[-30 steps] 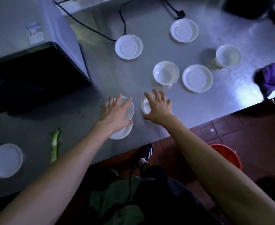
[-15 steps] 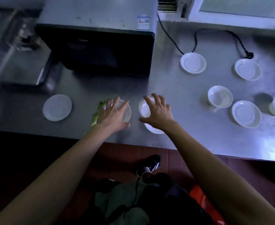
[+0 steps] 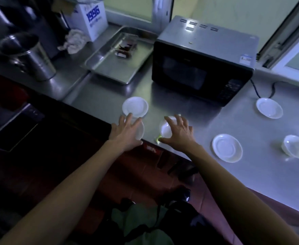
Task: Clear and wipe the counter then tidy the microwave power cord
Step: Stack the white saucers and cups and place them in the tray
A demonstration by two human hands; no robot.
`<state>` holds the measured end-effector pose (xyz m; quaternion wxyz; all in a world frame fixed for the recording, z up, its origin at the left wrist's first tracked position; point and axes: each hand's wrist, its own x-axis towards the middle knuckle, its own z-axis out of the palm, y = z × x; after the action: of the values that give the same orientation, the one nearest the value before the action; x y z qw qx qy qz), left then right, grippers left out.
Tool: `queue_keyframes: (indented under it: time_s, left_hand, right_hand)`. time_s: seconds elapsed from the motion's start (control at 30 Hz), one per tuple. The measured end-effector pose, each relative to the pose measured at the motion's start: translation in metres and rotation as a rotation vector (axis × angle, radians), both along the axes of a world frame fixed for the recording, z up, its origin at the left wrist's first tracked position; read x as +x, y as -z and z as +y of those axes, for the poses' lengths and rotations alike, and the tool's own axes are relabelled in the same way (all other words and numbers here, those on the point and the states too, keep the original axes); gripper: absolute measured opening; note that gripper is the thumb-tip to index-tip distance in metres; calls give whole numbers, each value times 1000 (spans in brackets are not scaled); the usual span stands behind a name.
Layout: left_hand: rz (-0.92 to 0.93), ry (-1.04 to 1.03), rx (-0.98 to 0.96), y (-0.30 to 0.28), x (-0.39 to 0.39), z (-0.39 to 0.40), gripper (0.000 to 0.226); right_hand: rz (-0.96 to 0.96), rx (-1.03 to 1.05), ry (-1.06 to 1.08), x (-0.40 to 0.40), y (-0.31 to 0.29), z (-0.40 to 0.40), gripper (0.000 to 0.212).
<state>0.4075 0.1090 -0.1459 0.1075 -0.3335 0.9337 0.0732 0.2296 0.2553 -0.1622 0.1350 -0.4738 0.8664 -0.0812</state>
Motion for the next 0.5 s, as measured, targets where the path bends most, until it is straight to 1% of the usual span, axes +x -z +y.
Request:
queue_keyframes:
  time_s: [0.27, 0.5]
  left_hand:
    - [53, -224, -30, -13, 105, -46, 96]
    - [59, -420, 1, 5, 166, -72, 101]
  right_hand:
    - [23, -49, -223, 81, -22, -81, 96]
    - [65, -56, -382, 121, -16, -142, 95]
